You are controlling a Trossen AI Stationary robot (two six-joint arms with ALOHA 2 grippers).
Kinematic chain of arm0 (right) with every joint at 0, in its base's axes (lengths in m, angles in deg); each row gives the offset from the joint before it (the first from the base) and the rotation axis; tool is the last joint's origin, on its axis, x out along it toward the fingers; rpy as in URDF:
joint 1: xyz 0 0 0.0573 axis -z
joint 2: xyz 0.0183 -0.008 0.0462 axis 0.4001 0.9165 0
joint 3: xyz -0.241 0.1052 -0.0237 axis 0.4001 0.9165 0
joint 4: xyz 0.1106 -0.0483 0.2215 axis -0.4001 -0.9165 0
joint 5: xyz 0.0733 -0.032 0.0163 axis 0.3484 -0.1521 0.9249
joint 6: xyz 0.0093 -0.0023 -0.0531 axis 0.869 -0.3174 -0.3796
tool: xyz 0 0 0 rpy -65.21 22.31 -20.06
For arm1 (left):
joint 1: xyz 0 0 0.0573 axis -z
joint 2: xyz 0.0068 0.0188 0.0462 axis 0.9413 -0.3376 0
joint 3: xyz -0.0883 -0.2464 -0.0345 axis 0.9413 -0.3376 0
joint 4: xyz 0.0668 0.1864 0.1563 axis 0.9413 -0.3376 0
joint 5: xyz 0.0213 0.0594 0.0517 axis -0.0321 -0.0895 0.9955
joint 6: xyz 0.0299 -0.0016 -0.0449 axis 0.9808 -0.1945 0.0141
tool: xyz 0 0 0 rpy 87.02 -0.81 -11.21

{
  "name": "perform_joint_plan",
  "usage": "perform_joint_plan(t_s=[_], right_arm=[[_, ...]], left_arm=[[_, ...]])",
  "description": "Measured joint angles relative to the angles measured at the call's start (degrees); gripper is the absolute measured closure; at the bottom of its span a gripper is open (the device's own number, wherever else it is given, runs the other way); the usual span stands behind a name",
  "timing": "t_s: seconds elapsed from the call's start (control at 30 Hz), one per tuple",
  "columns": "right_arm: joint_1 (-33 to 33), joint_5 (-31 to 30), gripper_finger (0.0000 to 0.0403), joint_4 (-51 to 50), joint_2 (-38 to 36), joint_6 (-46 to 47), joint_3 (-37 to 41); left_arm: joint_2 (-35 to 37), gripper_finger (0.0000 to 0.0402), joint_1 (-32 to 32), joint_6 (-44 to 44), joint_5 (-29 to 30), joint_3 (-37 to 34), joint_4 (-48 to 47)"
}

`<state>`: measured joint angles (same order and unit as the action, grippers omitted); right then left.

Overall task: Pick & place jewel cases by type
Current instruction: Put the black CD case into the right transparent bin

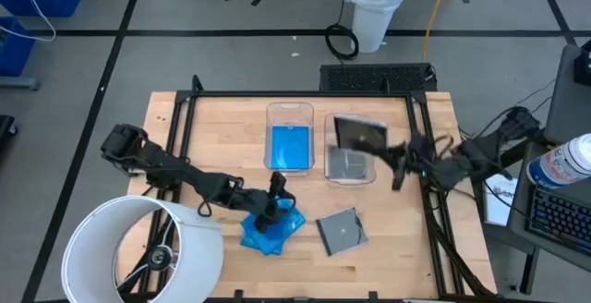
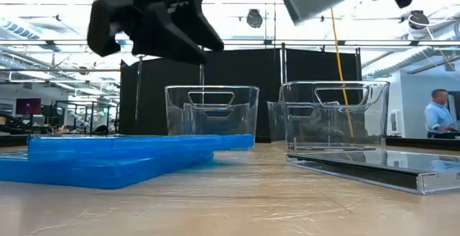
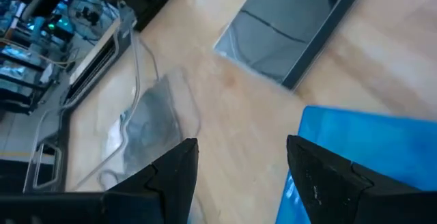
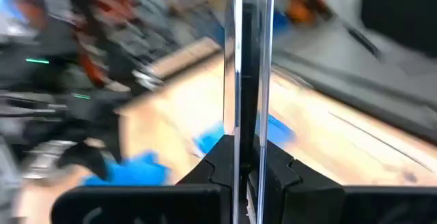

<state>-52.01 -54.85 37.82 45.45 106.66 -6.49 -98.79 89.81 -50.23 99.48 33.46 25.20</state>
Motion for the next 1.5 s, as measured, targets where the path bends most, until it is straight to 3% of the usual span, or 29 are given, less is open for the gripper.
perform_joint_plan(t_s=[0.07,0.17,0.37,0.47,0.53,0.73,1.03,1.13,1.5], right_arm=[[7.0,5.2,0.0383,-8.5,1.9,3.4,-4.7],[17.9,15.0,0.0383,-10.9,4.4,1.6,-9.1],[37.5,37.9,0.0383,-5.3,11.8,-10.2,-12.8],[42.7,51.1,0.0379,0.3,15.6,-13.3,-12.6],[44.4,55.5,0.0376,2.2,17.7,-14.4,-12.5],[47.1,55.6,0.0379,4.2,20.4,-9.3,-12.5],[48.0,55.1,0.0382,-11.5,20.4,18.1,-12.4],[46.6,52.2,0.0383,-16.4,20.4,24.3,-12.4],[42.5,51.9,0.0384,-15.0,23.2,38.3,-12.4]], left_arm=[[0.2,0.0174,-1.1,0.4,-0.1,-1.2,0.3],[0.2,0.0174,-2.8,1.1,-1.1,-2.2,0.6],[0.2,0.0174,-6.1,1.3,-5.5,-3.1,0.5],[0.2,0.0174,-7.3,1.4,-6.1,-3.2,-0.5],[0.2,0.0174,-7.9,1.4,-6.2,-3.2,-0.5],[0.2,0.0174,-8.7,1.5,-6.2,-3.2,-0.9],[0.2,0.0174,-8.7,2.0,-8.0,-3.2,-2.2],[0.2,0.0174,-8.6,2.6,-8.1,-3.2,-2.3],[0.2,0.0174,-8.7,4.1,-9.7,-3.2,-3.4]])
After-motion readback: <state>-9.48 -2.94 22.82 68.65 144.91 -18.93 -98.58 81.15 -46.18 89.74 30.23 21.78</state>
